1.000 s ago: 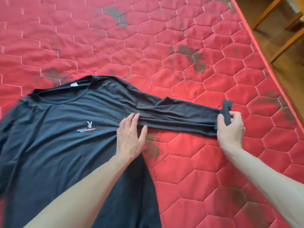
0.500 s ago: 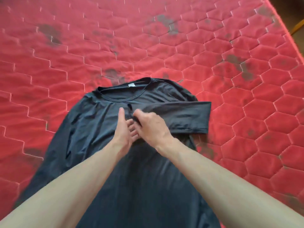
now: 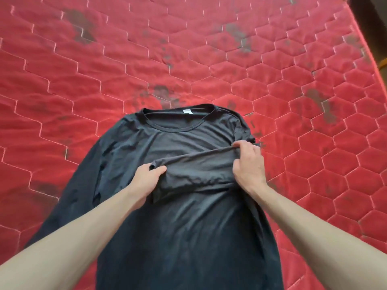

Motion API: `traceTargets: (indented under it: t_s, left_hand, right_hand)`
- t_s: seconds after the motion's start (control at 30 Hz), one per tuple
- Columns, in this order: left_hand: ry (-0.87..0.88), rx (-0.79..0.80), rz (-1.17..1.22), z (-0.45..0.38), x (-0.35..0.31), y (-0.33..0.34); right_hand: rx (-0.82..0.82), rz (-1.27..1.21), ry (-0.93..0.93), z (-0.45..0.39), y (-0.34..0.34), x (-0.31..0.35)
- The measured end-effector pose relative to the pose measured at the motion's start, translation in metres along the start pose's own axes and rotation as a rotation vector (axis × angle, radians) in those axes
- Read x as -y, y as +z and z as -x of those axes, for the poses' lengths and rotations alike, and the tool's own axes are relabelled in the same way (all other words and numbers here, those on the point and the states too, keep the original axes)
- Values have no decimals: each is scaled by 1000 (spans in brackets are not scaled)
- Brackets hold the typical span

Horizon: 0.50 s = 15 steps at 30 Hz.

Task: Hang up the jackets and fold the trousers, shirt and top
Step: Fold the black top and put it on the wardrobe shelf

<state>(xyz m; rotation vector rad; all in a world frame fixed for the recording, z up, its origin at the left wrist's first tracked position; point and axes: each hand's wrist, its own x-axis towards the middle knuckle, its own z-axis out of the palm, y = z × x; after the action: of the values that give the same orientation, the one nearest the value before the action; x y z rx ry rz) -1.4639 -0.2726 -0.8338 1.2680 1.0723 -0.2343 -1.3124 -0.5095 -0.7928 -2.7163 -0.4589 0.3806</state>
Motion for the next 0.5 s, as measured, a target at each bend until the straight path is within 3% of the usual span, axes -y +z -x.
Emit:
traceTargets:
  t_s: [0.23,0.4,0.5]
  left_hand:
    - [73,45,4,-5,-1,13]
    - [110,-1,25,-19,-10,22]
    - [90,-15,82,-27,-17,19]
  right_hand:
    - [313,45,-25,-55,-33,-67]
    - [546,530,-274,-76,-49,-99]
    - [614,669,-325,-88,-61,-110]
